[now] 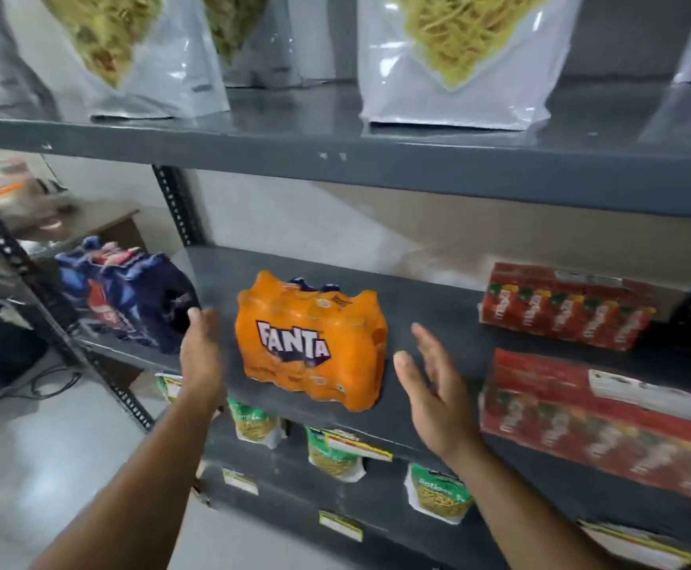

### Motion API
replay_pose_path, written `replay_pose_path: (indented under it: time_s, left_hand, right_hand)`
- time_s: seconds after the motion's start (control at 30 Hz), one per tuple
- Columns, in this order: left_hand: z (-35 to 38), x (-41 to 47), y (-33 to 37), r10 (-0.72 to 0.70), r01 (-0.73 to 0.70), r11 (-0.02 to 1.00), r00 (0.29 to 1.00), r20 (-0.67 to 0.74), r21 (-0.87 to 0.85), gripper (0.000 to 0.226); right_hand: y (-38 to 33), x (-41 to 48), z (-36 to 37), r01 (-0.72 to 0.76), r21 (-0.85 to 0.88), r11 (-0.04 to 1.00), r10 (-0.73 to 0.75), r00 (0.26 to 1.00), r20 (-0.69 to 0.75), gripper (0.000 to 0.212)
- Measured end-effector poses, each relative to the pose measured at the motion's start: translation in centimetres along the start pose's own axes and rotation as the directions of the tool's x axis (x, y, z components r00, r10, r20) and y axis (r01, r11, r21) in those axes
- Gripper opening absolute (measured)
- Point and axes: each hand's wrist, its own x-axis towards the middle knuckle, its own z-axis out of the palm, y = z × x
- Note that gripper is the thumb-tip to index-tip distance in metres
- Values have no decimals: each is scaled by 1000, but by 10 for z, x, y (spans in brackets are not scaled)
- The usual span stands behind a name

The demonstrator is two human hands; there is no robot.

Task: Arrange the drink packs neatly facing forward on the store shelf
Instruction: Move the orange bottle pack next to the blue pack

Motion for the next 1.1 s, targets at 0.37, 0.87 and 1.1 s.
replay_pose_path:
  time_s: [0.37,0.87,1.1]
  left_hand:
    - [19,53,-17,-261,180,965,737,624,191,59]
    - [25,40,-15,-335,192,938,719,610,289,49]
    - [11,53,2,-356,188,930,678,644,317,48]
  right_hand:
    - [25,32,92,-88,407,909,187,960,-210,100]
    - [39,30,84,-98,463,881,240,936,-258,105]
    - [41,34,99,-101,461,882,284,894,-347,65]
